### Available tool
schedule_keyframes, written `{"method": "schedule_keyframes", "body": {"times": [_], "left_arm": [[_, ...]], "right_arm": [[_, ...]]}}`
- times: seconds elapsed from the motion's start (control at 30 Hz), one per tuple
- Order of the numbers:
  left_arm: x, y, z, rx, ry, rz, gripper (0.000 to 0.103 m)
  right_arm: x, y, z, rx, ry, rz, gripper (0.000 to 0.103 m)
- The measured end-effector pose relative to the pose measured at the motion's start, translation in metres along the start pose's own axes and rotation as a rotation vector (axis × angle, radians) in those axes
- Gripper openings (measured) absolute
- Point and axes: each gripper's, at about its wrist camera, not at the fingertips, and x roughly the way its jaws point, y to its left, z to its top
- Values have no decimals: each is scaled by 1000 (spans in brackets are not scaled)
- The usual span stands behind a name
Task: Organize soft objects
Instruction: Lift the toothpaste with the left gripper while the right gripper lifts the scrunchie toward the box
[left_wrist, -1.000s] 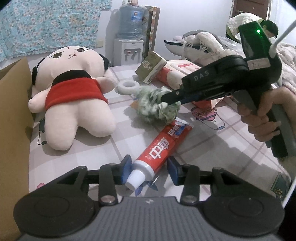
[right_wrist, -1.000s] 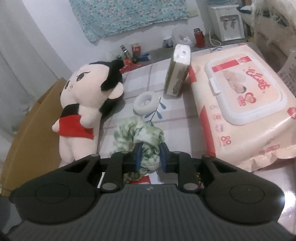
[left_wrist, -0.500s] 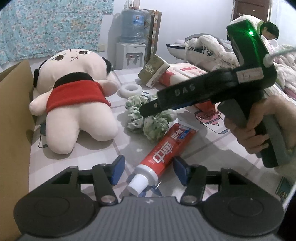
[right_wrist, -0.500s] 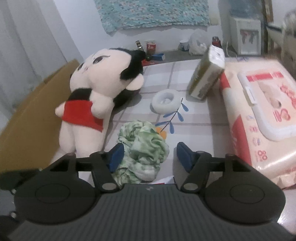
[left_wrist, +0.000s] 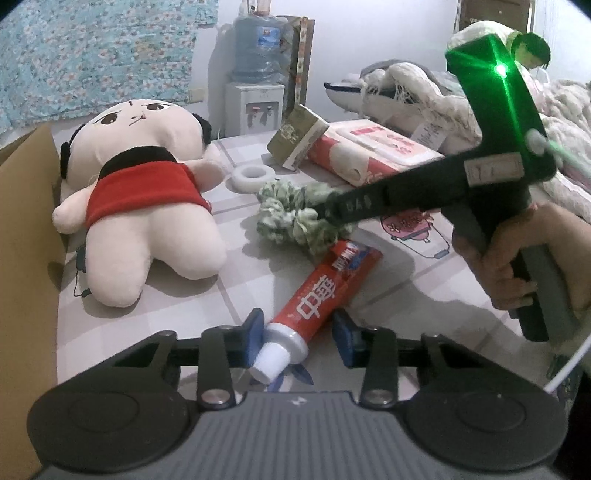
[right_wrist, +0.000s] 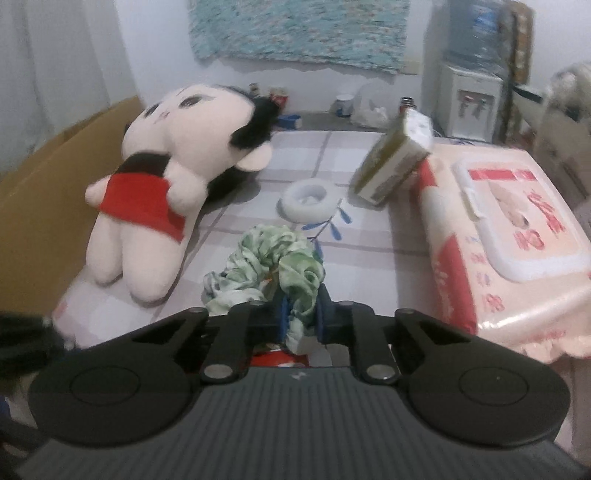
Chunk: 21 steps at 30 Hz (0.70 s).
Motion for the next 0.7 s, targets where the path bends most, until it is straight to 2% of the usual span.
{"method": "schedule_keyframes", "body": {"times": [0.1, 0.17, 0.4, 0.5, 0.63, 0.7], "left_arm": [[-5, -3, -1, -29, 19, -15, 31], [-9, -4, -3, -48, 29, -57, 27], [-28, -4, -16, -65, 17, -17, 26], [-48, -8, -18, -76, -31, -4, 26], [-77, -11, -18, -124, -75, 13, 26], [-93, -11, -15, -144, -93, 18, 26]], "right_arm": [[-10, -11, 3, 38, -49, -21, 10], [-20, -20, 8, 68, -84, -15, 10], [-35, -50, 11, 176, -107, 21, 10], [-46, -53, 12, 207, -128, 82, 10], [-77, -42, 18, 204, -146, 205, 10], [-93, -33, 21, 180, -188, 217, 10]]}}
